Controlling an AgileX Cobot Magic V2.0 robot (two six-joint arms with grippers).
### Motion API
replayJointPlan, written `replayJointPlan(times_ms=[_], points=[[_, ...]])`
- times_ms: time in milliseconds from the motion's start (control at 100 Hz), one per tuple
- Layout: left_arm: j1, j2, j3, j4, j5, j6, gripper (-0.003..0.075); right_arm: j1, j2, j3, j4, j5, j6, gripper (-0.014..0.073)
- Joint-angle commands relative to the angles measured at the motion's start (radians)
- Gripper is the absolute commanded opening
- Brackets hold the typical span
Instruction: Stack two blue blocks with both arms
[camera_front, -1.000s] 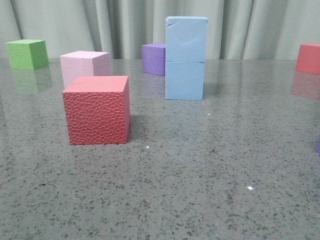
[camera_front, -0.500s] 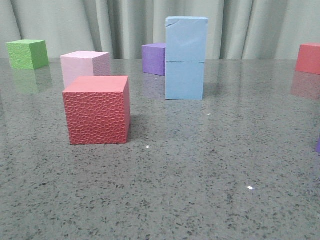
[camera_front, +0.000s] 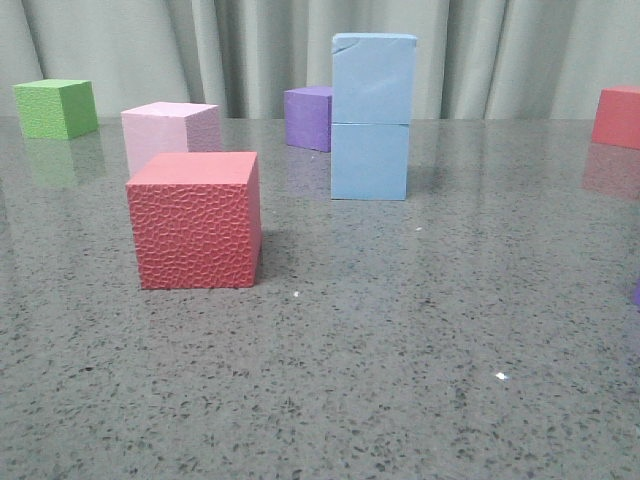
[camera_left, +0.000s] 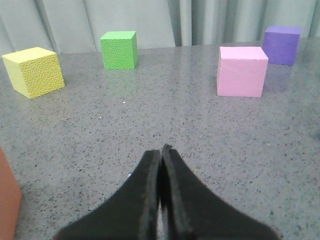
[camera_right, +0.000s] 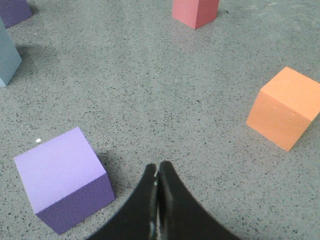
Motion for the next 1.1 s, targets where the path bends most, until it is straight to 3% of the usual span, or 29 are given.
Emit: replayJointPlan(times_ms=[0,180,370,1090], points=[[0.001,-0.060,0.024,0.021,-0.096,-0.009,-0.0019,-0.006,0.010,-0.025,-0.021,-0.077,-0.006,-0.0068],[0.001,-0.176,0.086,0.078,-0.096,-0.017,-0.0019,-0.006,0.010,-0.025,-0.021,-0.077,-0.006,-0.0068],[0.001,-0.181,0.091,0.199,-0.093,-0.143,-0.0019,-0.006,0.010,-0.025,-0.021,-0.077,-0.006,-0.0068],[0.024,-0.181,0.132,0.221,-0.156,-0.196,-0.0019,-0.006,0.011,-0.025,-0.021,-0.077,-0.006,-0.0068]])
